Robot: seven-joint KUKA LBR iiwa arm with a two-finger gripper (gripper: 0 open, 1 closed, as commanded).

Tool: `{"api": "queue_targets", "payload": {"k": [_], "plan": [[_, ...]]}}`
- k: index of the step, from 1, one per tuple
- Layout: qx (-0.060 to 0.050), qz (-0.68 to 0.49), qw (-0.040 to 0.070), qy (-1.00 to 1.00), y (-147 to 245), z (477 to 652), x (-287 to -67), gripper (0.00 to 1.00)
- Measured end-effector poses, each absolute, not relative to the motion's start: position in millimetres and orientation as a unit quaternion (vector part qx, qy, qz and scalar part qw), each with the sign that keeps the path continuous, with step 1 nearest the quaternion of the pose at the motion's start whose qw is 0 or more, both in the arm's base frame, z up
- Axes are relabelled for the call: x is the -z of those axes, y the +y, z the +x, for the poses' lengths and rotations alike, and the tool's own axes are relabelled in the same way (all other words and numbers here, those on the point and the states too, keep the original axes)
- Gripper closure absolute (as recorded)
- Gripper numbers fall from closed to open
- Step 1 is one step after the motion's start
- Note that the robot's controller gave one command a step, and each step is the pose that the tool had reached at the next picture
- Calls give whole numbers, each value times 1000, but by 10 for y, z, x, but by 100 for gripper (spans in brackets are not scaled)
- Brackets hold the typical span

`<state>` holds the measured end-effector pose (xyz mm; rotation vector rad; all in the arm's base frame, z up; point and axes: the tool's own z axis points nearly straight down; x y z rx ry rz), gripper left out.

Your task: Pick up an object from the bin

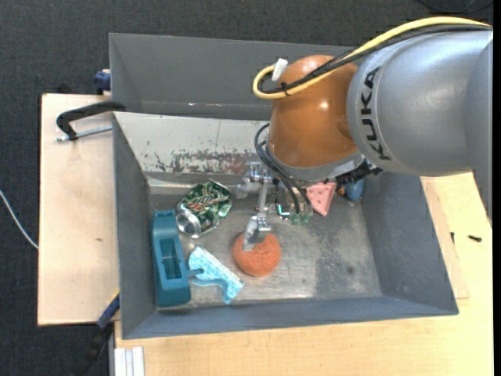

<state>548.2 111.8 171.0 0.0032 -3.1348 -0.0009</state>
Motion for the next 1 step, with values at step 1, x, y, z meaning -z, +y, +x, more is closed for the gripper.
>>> {"api": "queue_targets", "payload": {"k": [1], "plan": [[1, 0, 0, -1000, 1114, 5501, -1749, 0]]}}
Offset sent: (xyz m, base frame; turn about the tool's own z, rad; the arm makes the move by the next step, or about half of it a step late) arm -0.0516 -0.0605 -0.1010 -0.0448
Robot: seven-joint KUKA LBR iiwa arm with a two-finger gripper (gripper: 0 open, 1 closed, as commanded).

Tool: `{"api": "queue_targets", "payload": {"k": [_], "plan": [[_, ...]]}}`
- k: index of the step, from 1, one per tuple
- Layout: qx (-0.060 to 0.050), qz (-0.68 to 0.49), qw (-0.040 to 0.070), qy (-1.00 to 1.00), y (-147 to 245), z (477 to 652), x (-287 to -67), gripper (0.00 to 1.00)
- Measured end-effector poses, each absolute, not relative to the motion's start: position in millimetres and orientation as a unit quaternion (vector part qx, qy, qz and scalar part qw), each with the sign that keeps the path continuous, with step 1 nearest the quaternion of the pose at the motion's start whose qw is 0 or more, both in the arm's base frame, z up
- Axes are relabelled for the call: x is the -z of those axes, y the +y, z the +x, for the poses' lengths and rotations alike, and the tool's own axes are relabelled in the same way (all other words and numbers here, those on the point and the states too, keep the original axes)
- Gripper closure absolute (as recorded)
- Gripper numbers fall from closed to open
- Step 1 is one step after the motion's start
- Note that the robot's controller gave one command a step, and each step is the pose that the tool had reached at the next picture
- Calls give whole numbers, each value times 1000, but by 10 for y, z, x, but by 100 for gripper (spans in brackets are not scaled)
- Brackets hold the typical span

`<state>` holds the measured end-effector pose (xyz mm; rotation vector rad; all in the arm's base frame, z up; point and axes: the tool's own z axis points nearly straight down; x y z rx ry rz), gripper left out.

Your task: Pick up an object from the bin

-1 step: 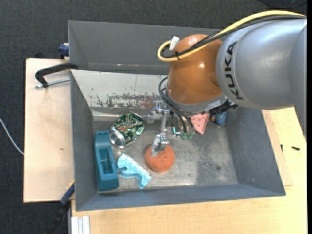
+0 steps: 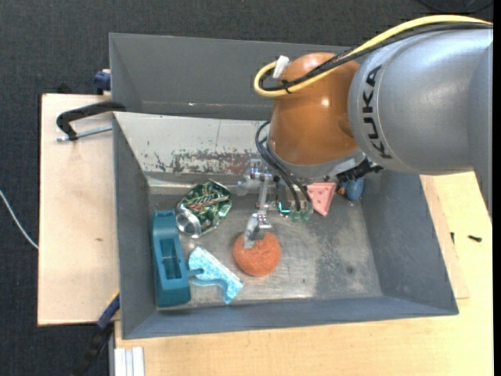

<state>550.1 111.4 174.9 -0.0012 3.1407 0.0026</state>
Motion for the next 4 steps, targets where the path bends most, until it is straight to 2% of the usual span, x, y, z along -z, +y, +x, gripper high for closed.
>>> {"api": "queue_targets", "payload": {"k": [1, 2, 3, 4], "plan": [[-2, -12, 4, 1000, 885, 5297, -1340, 0], [0, -106, -2, 994, 734, 5172, -938, 0], [-2, -138, 3, 990, 590, 5378, -749, 100], [-2, -138, 3, 990, 590, 5378, -749, 100]]}}
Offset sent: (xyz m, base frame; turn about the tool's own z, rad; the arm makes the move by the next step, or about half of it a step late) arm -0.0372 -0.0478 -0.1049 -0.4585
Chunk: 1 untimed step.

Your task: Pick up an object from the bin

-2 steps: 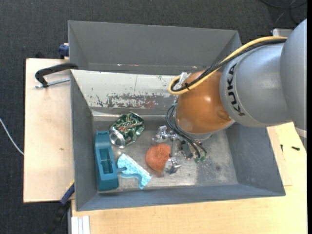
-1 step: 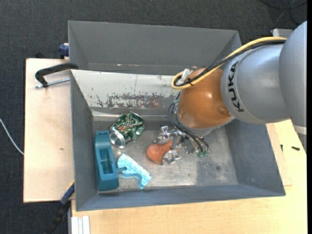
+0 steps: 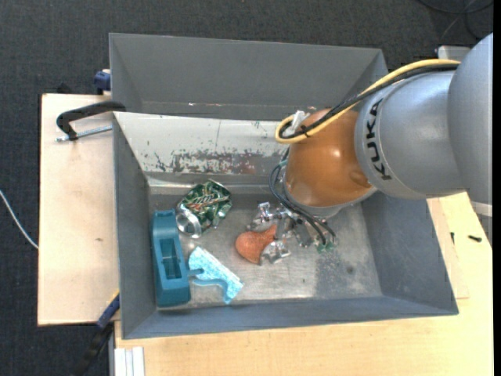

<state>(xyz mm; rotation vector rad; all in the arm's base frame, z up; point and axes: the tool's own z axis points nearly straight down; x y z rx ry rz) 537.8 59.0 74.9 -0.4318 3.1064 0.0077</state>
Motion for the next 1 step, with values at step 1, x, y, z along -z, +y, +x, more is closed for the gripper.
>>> {"api": "queue_targets", "payload": {"k": [1], "plan": [[-1, -146, 4, 989, 730, 5375, -2228, 100]]}}
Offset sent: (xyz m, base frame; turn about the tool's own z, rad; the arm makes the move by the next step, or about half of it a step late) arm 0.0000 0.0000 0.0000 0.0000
